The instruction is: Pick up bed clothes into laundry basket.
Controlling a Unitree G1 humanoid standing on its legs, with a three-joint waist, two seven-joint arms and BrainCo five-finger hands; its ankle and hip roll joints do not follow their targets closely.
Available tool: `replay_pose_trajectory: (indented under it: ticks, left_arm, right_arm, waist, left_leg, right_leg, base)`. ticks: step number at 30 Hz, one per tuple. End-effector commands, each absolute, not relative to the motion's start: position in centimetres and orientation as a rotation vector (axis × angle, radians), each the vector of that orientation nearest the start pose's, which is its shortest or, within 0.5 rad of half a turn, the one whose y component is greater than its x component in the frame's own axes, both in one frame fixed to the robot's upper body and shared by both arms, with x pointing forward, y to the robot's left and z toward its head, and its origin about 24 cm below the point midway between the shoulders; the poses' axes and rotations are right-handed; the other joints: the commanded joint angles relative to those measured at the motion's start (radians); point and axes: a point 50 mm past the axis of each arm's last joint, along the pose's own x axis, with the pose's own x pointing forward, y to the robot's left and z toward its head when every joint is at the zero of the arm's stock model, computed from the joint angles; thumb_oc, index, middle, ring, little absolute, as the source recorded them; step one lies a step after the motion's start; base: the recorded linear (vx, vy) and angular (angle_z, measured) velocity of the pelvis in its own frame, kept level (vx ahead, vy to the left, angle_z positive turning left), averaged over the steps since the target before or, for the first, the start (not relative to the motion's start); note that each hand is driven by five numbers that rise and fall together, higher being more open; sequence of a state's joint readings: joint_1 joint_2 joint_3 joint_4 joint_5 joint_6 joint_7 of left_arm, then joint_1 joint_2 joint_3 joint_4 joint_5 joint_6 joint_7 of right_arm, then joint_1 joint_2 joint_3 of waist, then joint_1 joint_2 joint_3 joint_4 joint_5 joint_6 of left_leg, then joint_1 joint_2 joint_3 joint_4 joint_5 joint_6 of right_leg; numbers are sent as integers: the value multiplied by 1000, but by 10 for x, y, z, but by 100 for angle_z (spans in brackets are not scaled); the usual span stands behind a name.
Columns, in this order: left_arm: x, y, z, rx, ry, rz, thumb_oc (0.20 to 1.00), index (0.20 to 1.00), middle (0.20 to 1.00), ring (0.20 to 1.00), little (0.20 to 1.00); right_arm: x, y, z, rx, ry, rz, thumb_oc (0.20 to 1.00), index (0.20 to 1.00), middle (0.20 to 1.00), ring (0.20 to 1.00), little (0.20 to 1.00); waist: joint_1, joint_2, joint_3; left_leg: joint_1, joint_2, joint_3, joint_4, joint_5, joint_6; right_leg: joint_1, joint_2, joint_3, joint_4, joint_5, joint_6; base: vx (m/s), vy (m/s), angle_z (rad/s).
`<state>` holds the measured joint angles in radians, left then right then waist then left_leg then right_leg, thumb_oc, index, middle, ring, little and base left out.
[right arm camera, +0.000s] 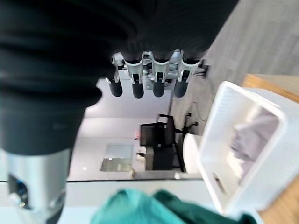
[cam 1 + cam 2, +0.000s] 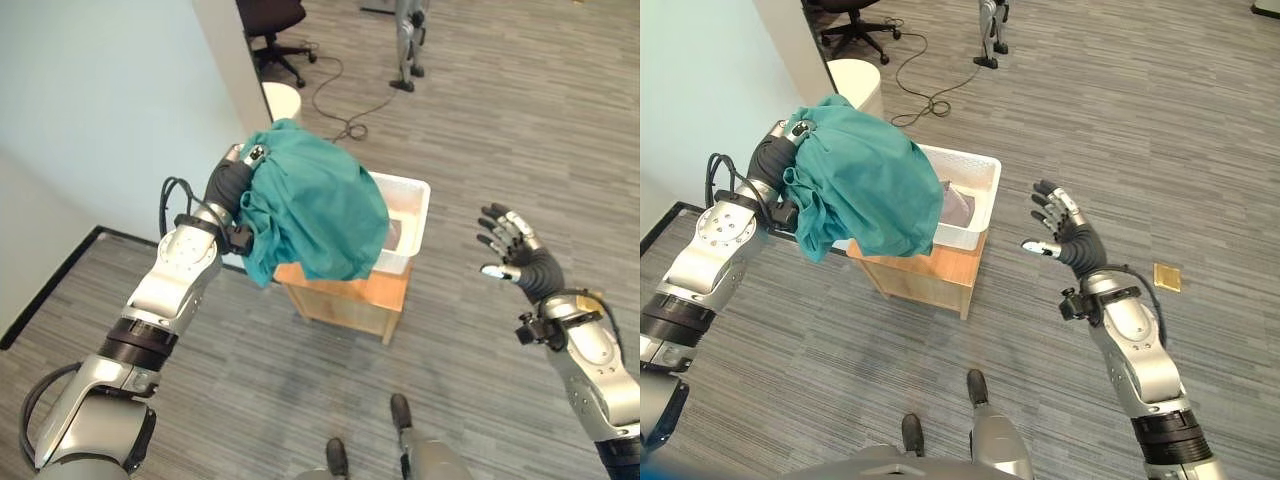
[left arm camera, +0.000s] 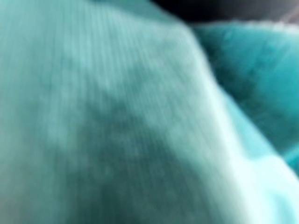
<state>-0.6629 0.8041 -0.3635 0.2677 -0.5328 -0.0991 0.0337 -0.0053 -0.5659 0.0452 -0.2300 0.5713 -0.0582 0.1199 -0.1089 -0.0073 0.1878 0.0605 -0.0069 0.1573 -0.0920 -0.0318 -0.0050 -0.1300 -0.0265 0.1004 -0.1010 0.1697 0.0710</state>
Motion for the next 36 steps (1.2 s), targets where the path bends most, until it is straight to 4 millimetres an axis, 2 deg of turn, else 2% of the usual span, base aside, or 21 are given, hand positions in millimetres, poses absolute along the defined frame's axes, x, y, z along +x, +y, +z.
replay_pose_trajectory:
  ticks: [1, 2, 3, 5, 10, 13, 15, 16, 19, 23, 27, 35, 36]
  left_arm:
    - [365, 228, 257, 386, -452, -72, 200, 200, 200, 200, 200]
    - [374, 227, 270, 383, -459, -43, 200, 200, 200, 200, 200]
    - [375, 226, 271, 384, -460, -45, 200, 200, 200, 200, 200]
    - [380, 226, 292, 399, -491, -16, 200, 200, 200, 200, 200]
    - [383, 237, 338, 440, -536, 77, 200, 200, 200, 200, 200]
    - [380, 235, 369, 445, -597, 103, 200, 200, 200, 200, 200]
    - [376, 241, 390, 462, -622, 153, 200, 200, 200, 200, 200]
    - [376, 241, 391, 462, -623, 153, 200, 200, 200, 200, 200]
    - [368, 247, 417, 480, -657, 219, 200, 200, 200, 200, 200]
    - [364, 251, 427, 471, -670, 257, 200, 200, 200, 200, 200]
    - [359, 246, 441, 509, -710, 276, 200, 200, 200, 200, 200]
    - [371, 246, 420, 567, -640, 283, 200, 200, 200, 200, 200]
    - [372, 244, 418, 571, -636, 280, 589, 589, 589, 589, 589]
  right_arm:
    - [242, -200, 149, 78, -382, 378, 1000, 1000, 1000, 1000, 1000]
    - [241, -195, 149, 98, -388, 411, 1000, 1000, 1000, 1000, 1000]
    - [241, -195, 150, 99, -390, 410, 1000, 1000, 1000, 1000, 1000]
    - [242, -192, 153, 116, -407, 423, 1000, 1000, 1000, 1000, 1000]
    - [239, -175, 139, 215, -353, 512, 1000, 1000, 1000, 1000, 1000]
    - [238, -168, 137, 188, -324, 591, 1000, 1000, 1000, 1000, 1000]
    - [235, -157, 129, 261, -275, 672, 1000, 1000, 1000, 1000, 1000]
    - [236, -157, 130, 262, -276, 673, 1000, 1000, 1000, 1000, 1000]
    - [232, -152, 126, 295, -241, 740, 1000, 1000, 1000, 1000, 1000]
    - [230, -149, 129, 332, -244, 770, 1000, 1000, 1000, 1000, 1000]
    - [227, -144, 132, 419, -261, 798, 1000, 1000, 1000, 1000, 1000]
    - [220, -142, 132, 425, -265, 808, 1000, 1000, 1000, 1000, 1000]
    - [219, -143, 131, 424, -255, 806, 1000, 1000, 1000, 1000, 1000]
  waist:
    - [-3, 12, -64]
    - [-19, 12, -53]
    - [-18, 11, -53]
    - [-33, 12, -30]
    - [-55, 19, 10]
    - [-68, 24, 42]
    - [-77, 30, 64]
    - [-76, 29, 64]
    - [-90, 30, 103]
    - [-101, 22, 137]
    - [-110, 14, 187]
    - [-118, -18, 253]
    - [-117, -19, 258]
  left_leg:
    - [-61, 14, -79, 5, 75, -33]
    - [-70, 16, -74, 5, 78, -35]
    - [-71, 16, -74, 5, 78, -35]
    - [-90, 17, -68, 5, 83, -37]
    - [-125, 20, -54, 5, 92, -42]
    - [-150, 20, -49, 5, 96, -44]
    - [-177, 22, -42, 5, 101, -46]
    - [-179, 22, -42, 5, 102, -46]
    - [-220, 23, -34, 5, 110, -51]
    - [-264, 24, -36, 5, 118, -54]
    - [-339, 22, -37, 5, 130, -56]
    - [-400, 24, -42, 5, 138, -57]
    - [-399, 25, -43, 5, 134, -57]
  right_leg:
    - [34, -51, -41, 30, -20, 92]
    - [19, -50, -39, 32, -17, 92]
    - [19, -50, -39, 32, -17, 92]
    - [-9, -48, -35, 41, -15, 92]
    - [-54, -46, -23, 49, -1, 92]
    - [-84, -44, -11, 50, 5, 93]
    - [-112, -44, -2, 48, 14, 94]
    - [-113, -44, -2, 48, 15, 94]
    - [-156, -42, 6, 46, 28, 93]
    - [-199, -41, 12, 46, 39, 94]
    - [-266, -43, 17, 42, 58, 94]
    - [-320, -41, 11, 34, 74, 97]
    - [-319, -40, 9, 35, 70, 97]
  base:
    - [-24, -1, -7]
    - [-20, -7, -15]
    - [-52, -6, -13]
    - [-63, 6, -8]
    - [-23, 4, -10]
    - [-11, 16, -15]
    - [-1, 28, -8]
    - [-7, 33, -10]
    - [-28, 26, -11]
    - [-51, 0, -9]
    - [-64, 4, -4]
    - [-34, -4, -3]
    - [0, 0, 0]
